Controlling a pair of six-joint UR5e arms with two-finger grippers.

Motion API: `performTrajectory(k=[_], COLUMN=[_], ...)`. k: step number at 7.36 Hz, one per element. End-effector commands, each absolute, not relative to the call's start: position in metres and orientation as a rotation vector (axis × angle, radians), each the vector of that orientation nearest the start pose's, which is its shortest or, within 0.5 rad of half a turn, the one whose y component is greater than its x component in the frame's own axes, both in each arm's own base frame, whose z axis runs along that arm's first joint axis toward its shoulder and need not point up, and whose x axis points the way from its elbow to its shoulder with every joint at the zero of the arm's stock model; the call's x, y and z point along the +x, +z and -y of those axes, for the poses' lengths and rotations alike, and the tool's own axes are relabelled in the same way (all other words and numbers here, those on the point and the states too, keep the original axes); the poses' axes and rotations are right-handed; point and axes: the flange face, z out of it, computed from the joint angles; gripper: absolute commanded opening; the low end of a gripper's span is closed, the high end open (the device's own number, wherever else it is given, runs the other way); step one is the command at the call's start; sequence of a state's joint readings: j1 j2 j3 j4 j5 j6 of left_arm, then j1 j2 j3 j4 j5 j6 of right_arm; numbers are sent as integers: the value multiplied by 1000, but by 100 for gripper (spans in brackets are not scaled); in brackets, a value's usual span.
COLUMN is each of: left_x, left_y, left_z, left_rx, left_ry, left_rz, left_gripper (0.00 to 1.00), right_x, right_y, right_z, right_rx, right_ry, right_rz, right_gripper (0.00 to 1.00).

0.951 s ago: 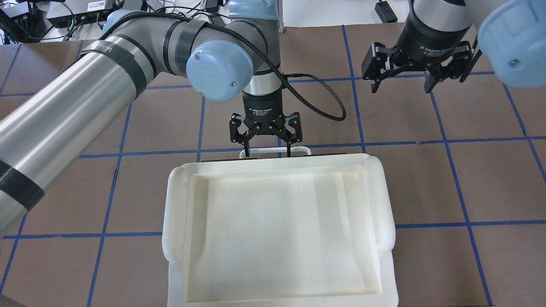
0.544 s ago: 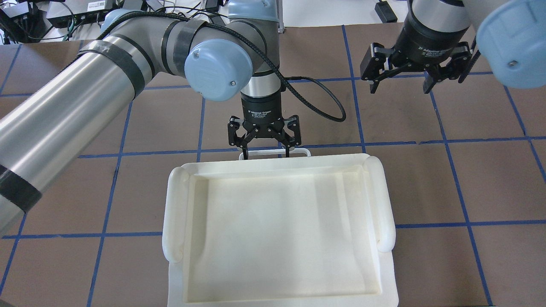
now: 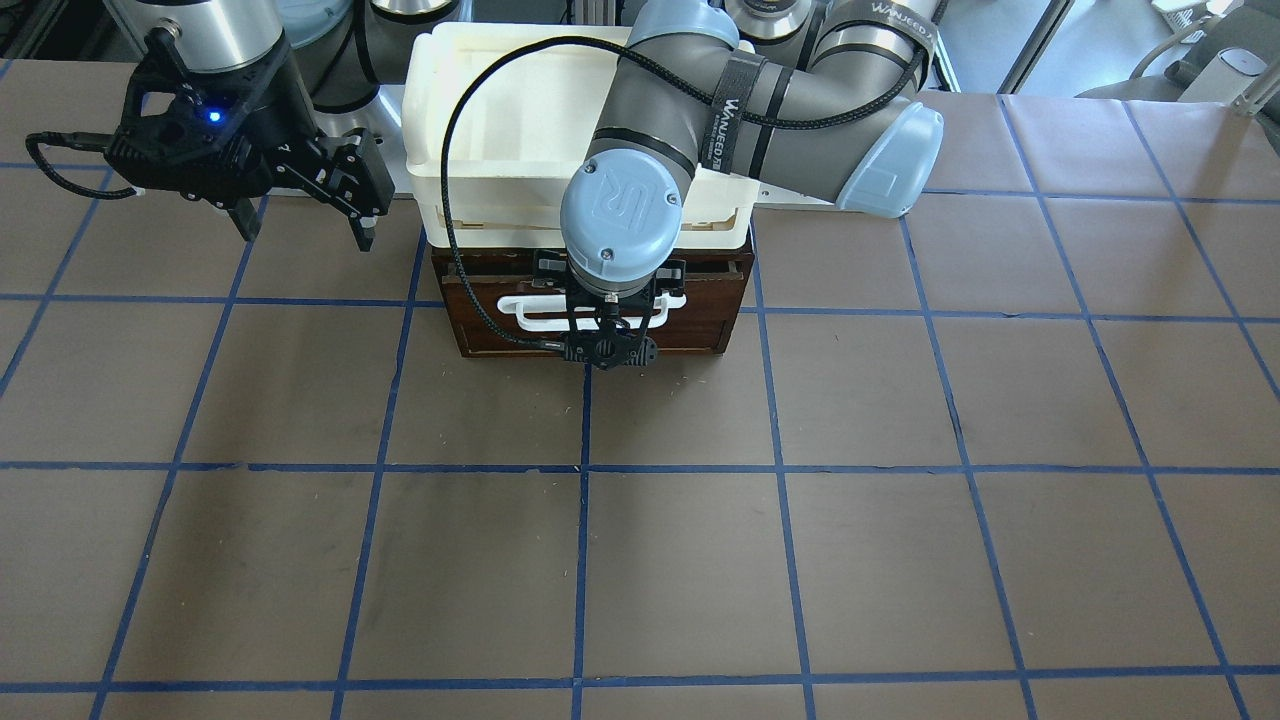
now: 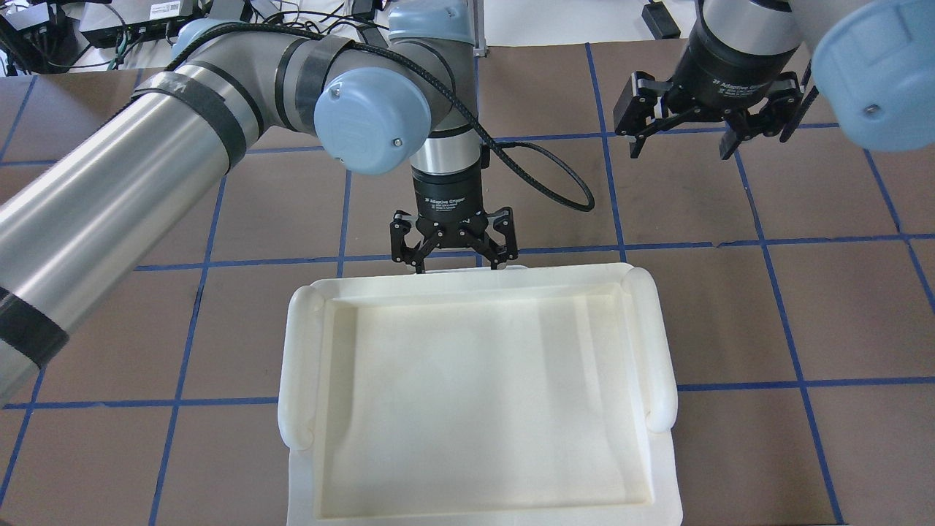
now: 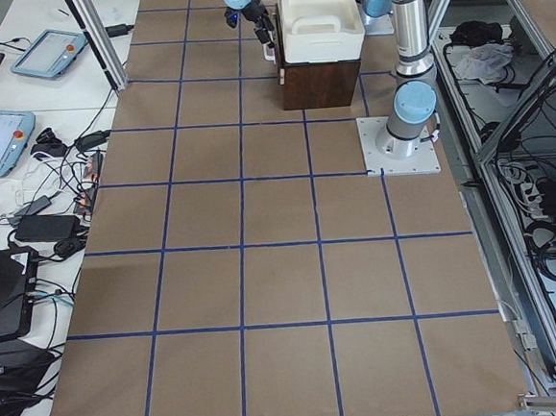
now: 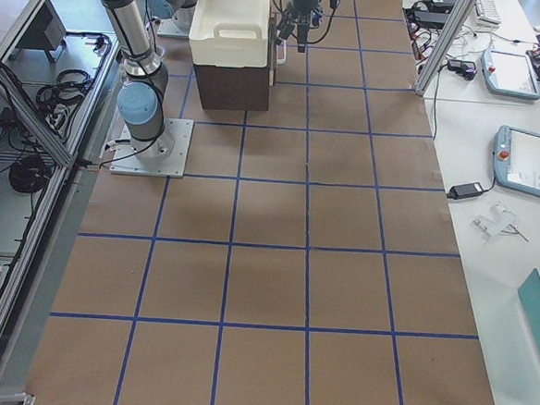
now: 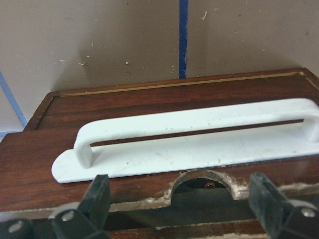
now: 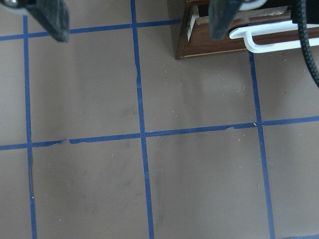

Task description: Put scissors in drawer and close it

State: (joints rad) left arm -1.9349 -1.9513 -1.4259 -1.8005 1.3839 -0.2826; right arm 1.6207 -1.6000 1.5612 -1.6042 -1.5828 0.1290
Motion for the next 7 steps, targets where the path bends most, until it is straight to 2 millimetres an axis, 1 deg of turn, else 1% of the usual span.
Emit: performTrajectory(k=[1,4,6,7], left_x=[-348,-345,-345,-345], left_y=[332,331,332,336], left_z=[490,483,483,488], left_rx=[45,15,-5,-2], left_ry=[821,919,920,894], left_rz=[-3059,-3036,-3034,-3043], left_gripper=[100,100,100,100], right_x=[157,157,155,155], right_y=[508,508,510,510], right_z=[478,479,481,483], right_rx=[123,126,131,131], right_ry=[-107,-121,-143,-157], right_rz=[-3140,-3139,-3138,-3135], right_gripper=[100,100,100,100])
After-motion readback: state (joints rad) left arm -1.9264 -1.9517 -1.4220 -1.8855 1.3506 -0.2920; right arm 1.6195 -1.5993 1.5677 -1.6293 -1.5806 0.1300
